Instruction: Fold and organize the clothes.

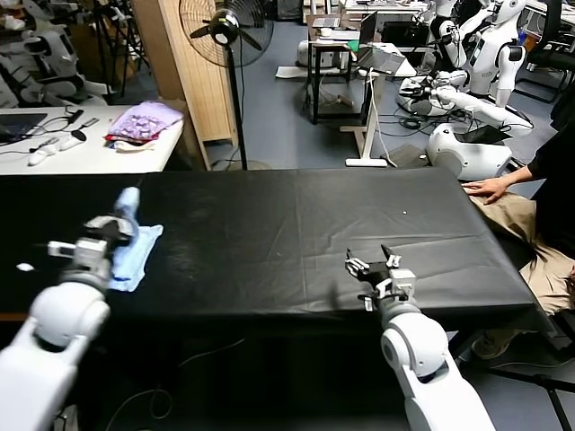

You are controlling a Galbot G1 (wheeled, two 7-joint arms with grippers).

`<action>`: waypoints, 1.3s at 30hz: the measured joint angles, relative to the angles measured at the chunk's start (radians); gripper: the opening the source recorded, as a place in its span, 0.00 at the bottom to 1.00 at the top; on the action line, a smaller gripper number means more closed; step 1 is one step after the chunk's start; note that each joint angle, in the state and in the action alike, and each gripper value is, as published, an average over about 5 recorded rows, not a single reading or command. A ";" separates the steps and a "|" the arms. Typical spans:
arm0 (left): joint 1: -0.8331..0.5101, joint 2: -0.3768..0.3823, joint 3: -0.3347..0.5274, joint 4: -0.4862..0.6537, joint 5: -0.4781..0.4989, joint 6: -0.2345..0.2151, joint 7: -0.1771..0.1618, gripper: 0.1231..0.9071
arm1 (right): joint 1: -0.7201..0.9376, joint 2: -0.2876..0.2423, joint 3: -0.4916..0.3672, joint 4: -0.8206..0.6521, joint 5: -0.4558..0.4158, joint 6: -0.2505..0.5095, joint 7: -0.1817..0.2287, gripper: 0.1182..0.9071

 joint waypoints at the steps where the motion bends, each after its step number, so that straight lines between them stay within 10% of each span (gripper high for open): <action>1: -0.006 -0.021 0.025 -0.004 -0.022 0.003 -0.004 0.01 | -0.005 -0.001 0.005 0.004 0.000 -0.001 0.000 0.86; 8: -0.055 -0.170 0.166 -0.002 -0.094 0.011 -0.036 0.01 | -0.026 -0.015 0.019 0.014 0.002 -0.004 -0.008 0.86; 13: -0.066 -0.259 0.227 0.018 -0.034 -0.025 0.014 0.05 | -0.017 -0.025 -0.002 0.006 0.021 -0.004 -0.038 0.86; 23: -0.037 -0.284 0.268 -0.022 0.054 -0.257 0.203 0.70 | 0.069 -0.042 -0.103 -0.042 0.183 -0.047 -0.099 0.86; 33: 0.021 -0.218 0.190 -0.113 0.060 -0.337 0.197 0.86 | 0.315 0.061 -0.294 -0.281 0.444 -0.097 -0.055 0.85; 39: 0.076 -0.211 0.129 -0.140 0.056 -0.349 0.185 0.86 | 0.380 0.126 -0.333 -0.416 0.528 -0.092 -0.046 0.64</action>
